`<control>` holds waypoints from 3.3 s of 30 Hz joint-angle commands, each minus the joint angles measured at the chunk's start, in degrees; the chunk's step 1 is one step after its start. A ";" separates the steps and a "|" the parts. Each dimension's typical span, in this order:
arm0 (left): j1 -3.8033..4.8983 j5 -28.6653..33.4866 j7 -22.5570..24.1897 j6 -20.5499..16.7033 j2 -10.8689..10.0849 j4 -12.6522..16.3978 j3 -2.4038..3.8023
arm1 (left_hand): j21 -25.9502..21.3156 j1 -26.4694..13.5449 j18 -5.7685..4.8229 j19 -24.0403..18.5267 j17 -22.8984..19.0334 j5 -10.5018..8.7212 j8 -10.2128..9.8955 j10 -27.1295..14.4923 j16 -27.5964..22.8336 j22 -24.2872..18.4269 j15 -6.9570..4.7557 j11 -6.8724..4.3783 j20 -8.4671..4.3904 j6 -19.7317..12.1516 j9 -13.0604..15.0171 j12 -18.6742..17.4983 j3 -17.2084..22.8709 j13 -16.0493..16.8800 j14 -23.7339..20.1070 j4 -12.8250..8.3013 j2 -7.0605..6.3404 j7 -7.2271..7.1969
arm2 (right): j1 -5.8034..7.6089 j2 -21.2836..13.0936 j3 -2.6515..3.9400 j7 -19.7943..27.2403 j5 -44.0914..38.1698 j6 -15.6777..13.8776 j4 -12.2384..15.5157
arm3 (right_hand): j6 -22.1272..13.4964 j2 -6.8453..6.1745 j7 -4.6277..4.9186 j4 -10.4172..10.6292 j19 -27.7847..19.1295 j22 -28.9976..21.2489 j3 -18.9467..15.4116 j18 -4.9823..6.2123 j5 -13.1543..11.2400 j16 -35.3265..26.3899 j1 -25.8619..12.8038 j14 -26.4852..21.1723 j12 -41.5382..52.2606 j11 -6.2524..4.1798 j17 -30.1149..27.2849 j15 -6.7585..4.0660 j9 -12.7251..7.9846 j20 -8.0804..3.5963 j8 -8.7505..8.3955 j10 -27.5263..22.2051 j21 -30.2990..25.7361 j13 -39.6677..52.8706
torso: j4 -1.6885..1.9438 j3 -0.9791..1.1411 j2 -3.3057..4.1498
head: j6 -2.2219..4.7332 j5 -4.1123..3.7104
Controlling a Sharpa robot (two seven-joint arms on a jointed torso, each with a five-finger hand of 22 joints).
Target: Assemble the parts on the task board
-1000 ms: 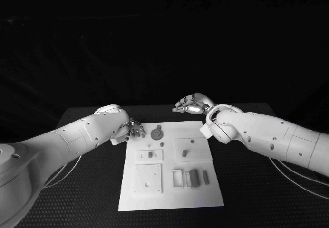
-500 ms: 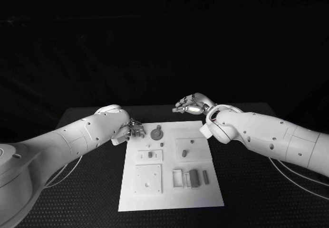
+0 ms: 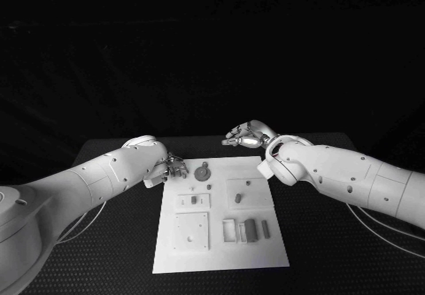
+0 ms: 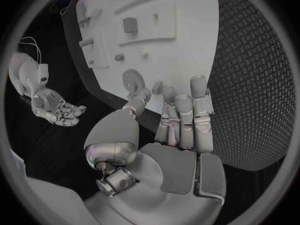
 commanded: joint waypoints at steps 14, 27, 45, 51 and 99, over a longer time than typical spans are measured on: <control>0.02 0.40 0.42 0.38 0.38 -0.51 0.02 | 0.07 -1.07 1.79 0.45 -0.31 -0.05 0.26 0.00 0.39 0.26 -0.29 -0.35 -0.07 0.05 -0.01 0.56 -0.14 -0.30 0.15 1.28 -2.17 0.15 | 0.01 0.14 0.03 0.23 -0.03 0.86 -0.03 | -0.30 0.62 1.83 0.11 -0.37 0.15 -0.37 -0.51 -0.08 -0.35 0.10 -0.23 0.32 -0.12 0.10 0.00 -0.12 -0.04 0.26 -0.49 -0.25 -0.15 | -0.06 0.03 0.04 | 0.03 -0.29; -0.08 0.52 0.73 1.05 0.98 -0.83 0.01 | 0.06 -0.37 1.85 0.53 -0.43 -0.05 0.37 0.00 0.53 0.41 -0.36 -0.42 -0.14 0.15 -0.01 0.70 0.42 -0.40 0.16 1.11 -1.61 0.08 | 0.01 0.20 0.03 0.18 -0.01 1.03 -0.02 | -0.29 0.67 1.82 0.14 -0.36 0.19 -0.39 -0.51 -0.08 -0.35 0.08 -0.25 0.35 -0.12 0.11 0.01 -0.13 -0.04 0.28 -0.49 -0.28 -0.20 | -0.04 0.05 0.06 | -0.02 -0.39; -0.23 0.79 0.75 1.23 1.09 -0.99 0.00 | 0.06 1.05 1.80 0.61 -0.67 -0.04 0.73 0.00 0.77 0.74 -0.47 -0.55 -0.18 0.58 0.06 0.94 1.11 -0.62 0.16 0.17 0.31 -0.06 | 0.01 0.12 0.03 0.18 0.01 1.08 0.07 | -0.29 0.74 1.82 0.24 -0.35 0.29 -0.46 -0.51 -0.08 -0.35 -0.04 -0.28 0.40 -0.11 0.13 0.02 -0.17 -0.03 0.32 -0.50 -0.33 -0.30 | 0.01 -0.05 0.02 | -0.16 -0.59; -0.26 0.79 0.84 1.00 1.08 -0.98 0.00 | 0.07 2.55 1.72 0.65 -0.81 -0.02 0.83 0.03 0.90 0.94 -0.51 -0.59 -0.18 0.65 0.05 1.08 1.60 -0.74 0.19 -1.09 1.68 -0.10 | 0.01 0.11 0.03 0.18 0.03 1.12 0.08 | -0.29 0.76 1.82 0.27 -0.34 0.31 -0.47 -0.50 -0.08 -0.35 -0.08 -0.28 0.42 -0.11 0.13 0.02 -0.18 -0.03 0.33 -0.50 -0.35 -0.33 | 0.02 -0.06 0.04 | -0.20 -0.58; 1.45 7.36 0.63 -4.22 -7.60 10.22 0.30 | 0.54 6.64 1.05 2.08 -1.79 0.02 3.69 1.75 2.21 2.13 -1.78 -2.00 -0.93 5.65 0.93 2.00 10.90 -2.09 1.46 -0.77 6.36 -1.61 | 0.01 -0.98 0.03 0.17 0.18 0.98 -0.80 | -0.32 0.81 1.82 0.42 -0.35 0.49 -0.56 -0.50 -0.08 -0.35 -0.22 -0.31 0.53 -0.12 0.17 0.02 -0.26 -0.03 0.38 -0.52 -0.49 -0.53 | 0.57 -0.21 -0.45 | -0.67 -0.28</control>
